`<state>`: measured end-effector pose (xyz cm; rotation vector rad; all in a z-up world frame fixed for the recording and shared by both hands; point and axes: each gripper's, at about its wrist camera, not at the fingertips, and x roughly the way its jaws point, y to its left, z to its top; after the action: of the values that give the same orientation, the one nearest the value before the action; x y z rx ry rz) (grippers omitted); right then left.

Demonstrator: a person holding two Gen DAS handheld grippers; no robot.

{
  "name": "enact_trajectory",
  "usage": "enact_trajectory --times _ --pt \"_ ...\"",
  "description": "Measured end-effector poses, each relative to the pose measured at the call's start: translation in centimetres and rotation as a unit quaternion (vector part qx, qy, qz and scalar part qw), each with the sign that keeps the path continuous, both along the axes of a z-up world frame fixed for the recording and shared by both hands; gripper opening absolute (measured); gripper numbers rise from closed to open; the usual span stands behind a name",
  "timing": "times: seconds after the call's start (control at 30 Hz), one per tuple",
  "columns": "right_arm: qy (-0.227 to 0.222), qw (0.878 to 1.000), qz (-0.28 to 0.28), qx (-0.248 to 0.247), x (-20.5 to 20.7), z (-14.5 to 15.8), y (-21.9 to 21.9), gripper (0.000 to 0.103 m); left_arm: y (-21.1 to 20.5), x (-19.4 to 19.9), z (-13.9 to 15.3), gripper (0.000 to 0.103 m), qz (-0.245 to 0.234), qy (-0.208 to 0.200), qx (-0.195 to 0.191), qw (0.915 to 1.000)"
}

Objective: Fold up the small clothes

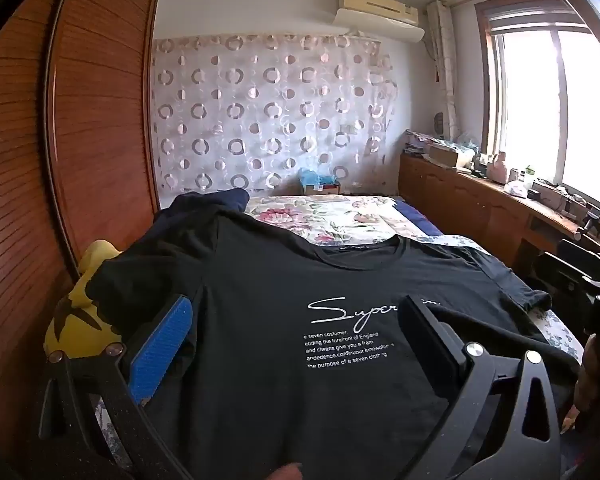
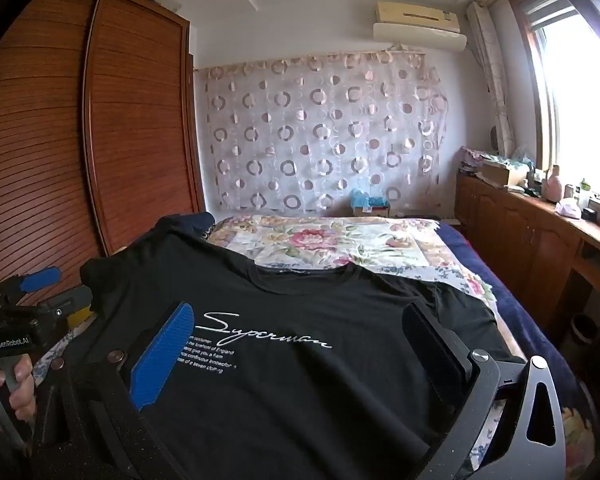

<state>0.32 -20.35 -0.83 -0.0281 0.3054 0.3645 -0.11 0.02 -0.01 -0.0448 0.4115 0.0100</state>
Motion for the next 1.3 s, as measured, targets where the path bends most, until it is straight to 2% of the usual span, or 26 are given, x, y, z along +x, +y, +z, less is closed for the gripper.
enact_trajectory --times 0.17,1.3 --pt "0.002 1.000 0.000 0.000 0.0 0.0 0.0 0.103 0.2 -0.1 0.0 0.103 0.003 -0.002 0.010 0.9999" --pt "0.004 1.000 -0.004 -0.001 0.2 0.0 0.2 0.103 0.1 -0.6 1.1 0.103 0.013 -0.009 0.015 0.9998"
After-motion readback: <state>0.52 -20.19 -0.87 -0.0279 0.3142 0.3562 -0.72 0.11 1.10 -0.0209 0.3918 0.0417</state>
